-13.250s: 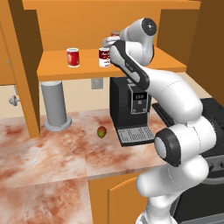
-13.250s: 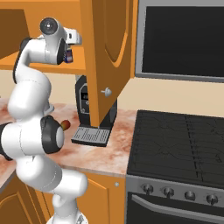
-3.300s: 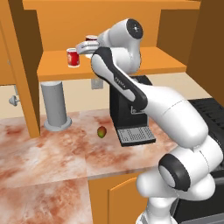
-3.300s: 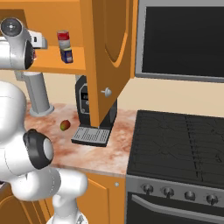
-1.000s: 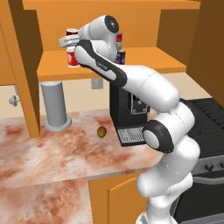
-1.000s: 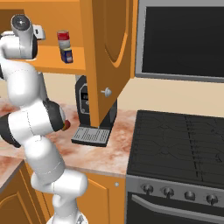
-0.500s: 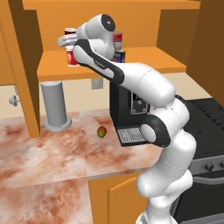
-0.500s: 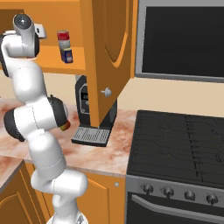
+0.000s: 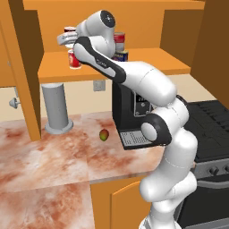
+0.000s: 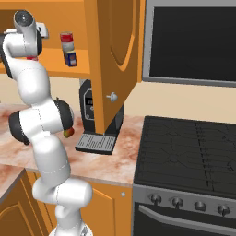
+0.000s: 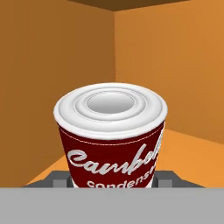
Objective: Stack two cans on top of the other two cans in the cabinet.
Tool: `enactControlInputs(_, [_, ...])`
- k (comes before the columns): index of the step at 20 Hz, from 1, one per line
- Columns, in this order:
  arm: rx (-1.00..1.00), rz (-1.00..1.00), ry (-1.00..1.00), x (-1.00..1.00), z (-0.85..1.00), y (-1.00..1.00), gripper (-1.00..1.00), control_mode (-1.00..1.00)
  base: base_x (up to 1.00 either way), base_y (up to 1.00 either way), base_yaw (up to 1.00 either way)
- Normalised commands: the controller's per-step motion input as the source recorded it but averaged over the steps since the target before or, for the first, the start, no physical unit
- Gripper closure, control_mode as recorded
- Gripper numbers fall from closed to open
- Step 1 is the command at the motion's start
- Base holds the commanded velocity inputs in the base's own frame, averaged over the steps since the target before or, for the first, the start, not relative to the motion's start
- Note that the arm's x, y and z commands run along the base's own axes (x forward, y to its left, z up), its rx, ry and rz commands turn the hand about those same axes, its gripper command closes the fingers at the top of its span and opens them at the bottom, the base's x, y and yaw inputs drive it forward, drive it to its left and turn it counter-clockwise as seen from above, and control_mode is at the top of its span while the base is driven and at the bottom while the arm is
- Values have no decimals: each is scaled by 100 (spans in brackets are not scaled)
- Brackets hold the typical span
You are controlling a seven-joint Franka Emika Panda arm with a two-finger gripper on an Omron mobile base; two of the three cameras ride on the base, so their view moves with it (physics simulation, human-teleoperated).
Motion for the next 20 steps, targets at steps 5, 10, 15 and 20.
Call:
enactControlInputs(5, [0,0,0,0,-7,0,100,-100,0,0,0])
enactControlInputs(10, [0,0,0,-4,-6,0,100,-100,0,0,0])
enactControlInputs(15, [0,0,0,-6,-7,-1,100,-100,0,0,0])
enactControlInputs(20, [0,0,0,-4,-2,-6,100,-100,0,0,0])
